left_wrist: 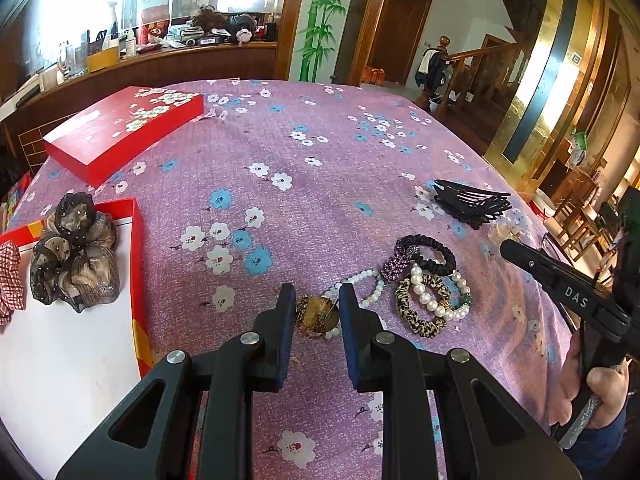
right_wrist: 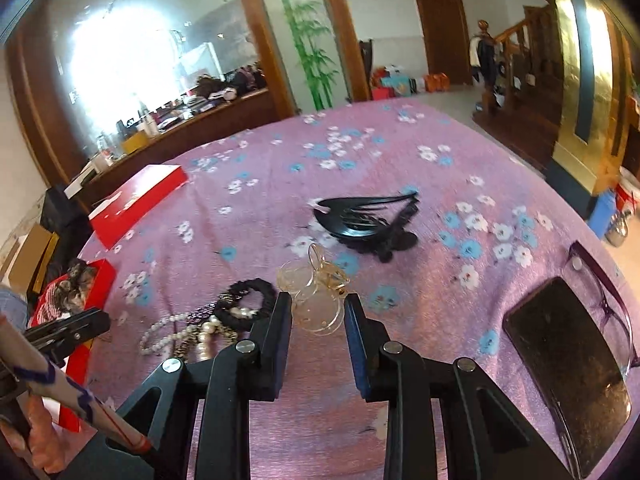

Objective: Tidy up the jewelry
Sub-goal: 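Grasp the clear hair clip with the right gripper while the left grasps the gold brooch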

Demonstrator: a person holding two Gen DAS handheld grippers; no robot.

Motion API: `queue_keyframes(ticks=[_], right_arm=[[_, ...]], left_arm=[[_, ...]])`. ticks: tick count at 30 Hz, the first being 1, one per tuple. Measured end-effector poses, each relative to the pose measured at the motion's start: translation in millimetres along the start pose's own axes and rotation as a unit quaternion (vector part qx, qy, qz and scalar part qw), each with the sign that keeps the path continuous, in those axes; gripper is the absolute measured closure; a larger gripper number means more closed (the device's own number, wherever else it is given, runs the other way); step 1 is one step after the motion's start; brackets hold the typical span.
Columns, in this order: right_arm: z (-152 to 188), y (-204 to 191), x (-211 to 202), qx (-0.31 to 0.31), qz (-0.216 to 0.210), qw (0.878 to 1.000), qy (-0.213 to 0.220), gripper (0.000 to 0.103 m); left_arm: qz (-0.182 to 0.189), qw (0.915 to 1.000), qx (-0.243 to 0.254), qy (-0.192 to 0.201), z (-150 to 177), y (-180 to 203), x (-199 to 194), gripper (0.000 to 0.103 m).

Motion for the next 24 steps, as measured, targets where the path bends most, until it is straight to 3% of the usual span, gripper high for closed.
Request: queue_keyframes(ticks=[24], right_arm=[[8,-33,-6,-0.103,0.074,0.991,0.035,0.075]], left_arm=[[-0.020,0.9998,0.001,0.004,3,-1,1,0.082]])
Point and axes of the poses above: each gripper's, at about its wrist camera, not at the fingertips, and x roughly the way its jaws point, y to its right, z to its underside, the point moved 2 cm from there along x, roughly the way its jaws point, and after that the axes turned 3 degrees about -z, right-handed, at the moved point
